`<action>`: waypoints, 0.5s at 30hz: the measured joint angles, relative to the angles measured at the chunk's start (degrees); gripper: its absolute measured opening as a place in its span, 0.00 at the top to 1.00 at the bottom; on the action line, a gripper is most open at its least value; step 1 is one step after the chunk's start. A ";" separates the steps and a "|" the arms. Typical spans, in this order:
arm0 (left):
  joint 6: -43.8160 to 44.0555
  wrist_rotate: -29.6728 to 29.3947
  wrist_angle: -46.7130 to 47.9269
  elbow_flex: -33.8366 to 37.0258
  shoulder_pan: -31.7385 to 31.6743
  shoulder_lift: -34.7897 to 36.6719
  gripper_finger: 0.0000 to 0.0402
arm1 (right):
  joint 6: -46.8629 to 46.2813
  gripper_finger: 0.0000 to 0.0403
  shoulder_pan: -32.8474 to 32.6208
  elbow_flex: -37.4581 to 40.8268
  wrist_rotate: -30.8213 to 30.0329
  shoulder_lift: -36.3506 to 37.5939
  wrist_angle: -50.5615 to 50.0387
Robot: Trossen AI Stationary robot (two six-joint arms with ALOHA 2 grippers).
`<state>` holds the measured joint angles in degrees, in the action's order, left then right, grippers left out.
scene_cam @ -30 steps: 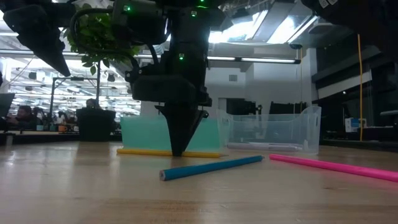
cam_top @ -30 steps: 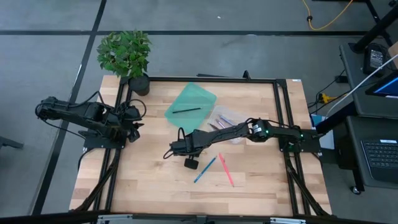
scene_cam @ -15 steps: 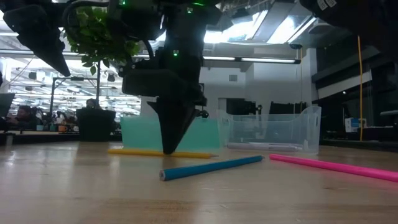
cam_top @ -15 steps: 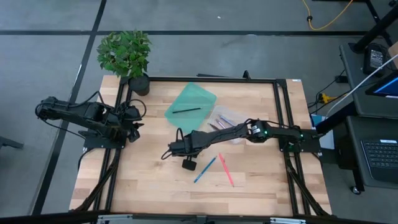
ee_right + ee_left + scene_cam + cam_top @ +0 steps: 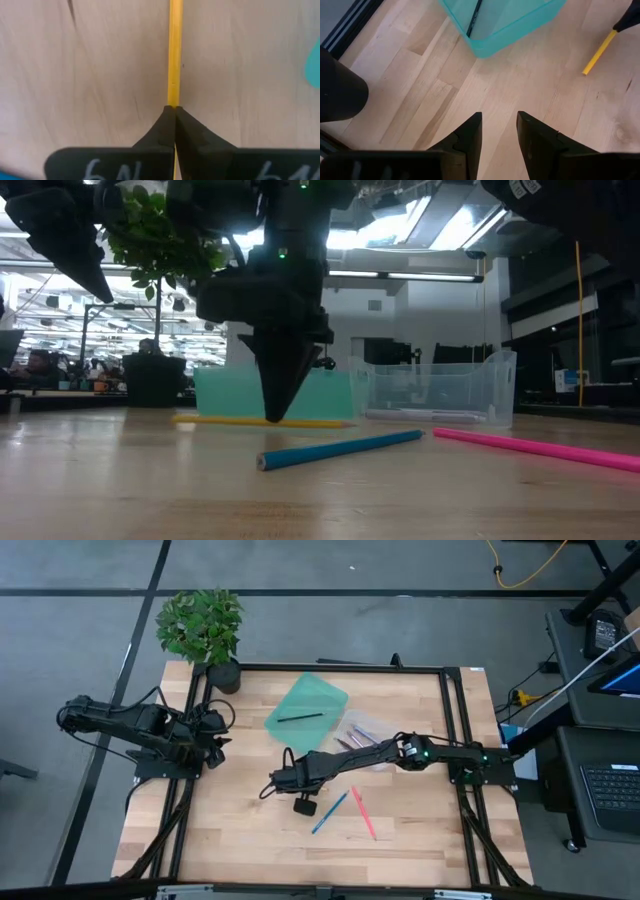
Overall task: Sort pens & pencils
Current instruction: Put the yellow pencil into the blue bin
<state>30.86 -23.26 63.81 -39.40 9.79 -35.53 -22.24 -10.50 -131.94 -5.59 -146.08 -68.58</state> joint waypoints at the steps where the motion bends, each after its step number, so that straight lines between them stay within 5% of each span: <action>1: -0.01 -0.01 -0.02 0.00 0.00 0.01 0.71 | -0.02 1.00 0.00 0.00 -0.04 0.00 -0.13; 15: -0.01 -0.01 -0.02 0.00 -0.01 0.02 0.71 | -0.22 1.00 0.00 -0.06 -0.21 0.13 -1.27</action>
<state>30.85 -23.27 63.79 -39.40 9.78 -35.51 -22.46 -10.50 -132.00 -5.80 -145.95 -69.84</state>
